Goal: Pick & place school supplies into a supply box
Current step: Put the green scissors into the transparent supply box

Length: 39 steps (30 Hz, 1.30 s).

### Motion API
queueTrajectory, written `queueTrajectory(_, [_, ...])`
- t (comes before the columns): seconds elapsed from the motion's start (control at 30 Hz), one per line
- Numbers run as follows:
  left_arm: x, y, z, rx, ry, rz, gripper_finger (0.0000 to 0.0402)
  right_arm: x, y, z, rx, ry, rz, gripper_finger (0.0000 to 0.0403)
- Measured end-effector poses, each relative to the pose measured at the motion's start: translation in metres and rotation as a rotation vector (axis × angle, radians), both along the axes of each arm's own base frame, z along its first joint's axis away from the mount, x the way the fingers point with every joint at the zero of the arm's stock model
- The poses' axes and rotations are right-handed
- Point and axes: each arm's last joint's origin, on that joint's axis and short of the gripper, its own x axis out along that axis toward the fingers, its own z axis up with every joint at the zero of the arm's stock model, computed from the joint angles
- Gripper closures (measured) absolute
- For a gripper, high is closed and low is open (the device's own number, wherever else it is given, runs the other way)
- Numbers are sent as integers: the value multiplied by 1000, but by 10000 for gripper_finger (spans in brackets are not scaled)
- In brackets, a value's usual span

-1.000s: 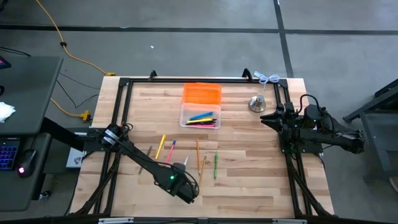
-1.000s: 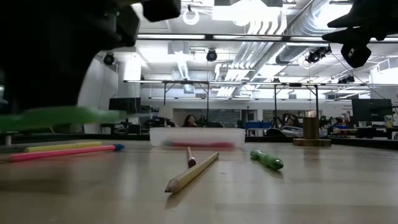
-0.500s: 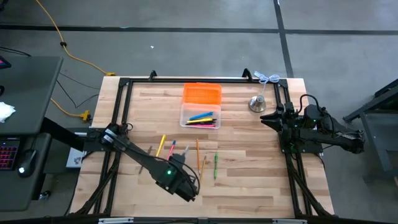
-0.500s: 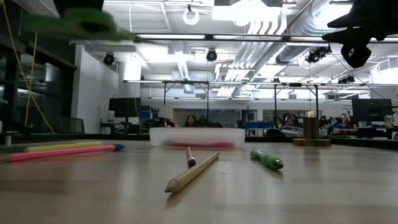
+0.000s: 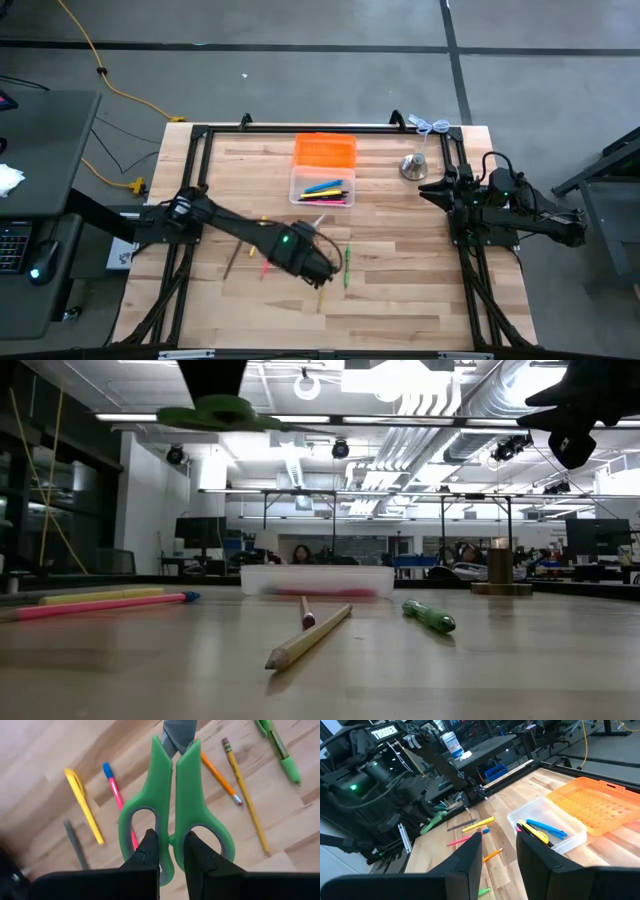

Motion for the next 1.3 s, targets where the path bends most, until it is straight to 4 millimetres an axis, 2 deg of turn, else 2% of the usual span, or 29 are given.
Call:
queueTrajectory(0.47, [20,69,0,83,94,-282,335,0,0,0,-4,1,-13,304])
queueTrajectory(0.87, [26,131,1,184,203,-474,335,0,0,0,-4,0,-14,304])
queueTrajectory(1.3, [27,177,1,221,285,-639,335,0,0,0,-3,0,-10,304])
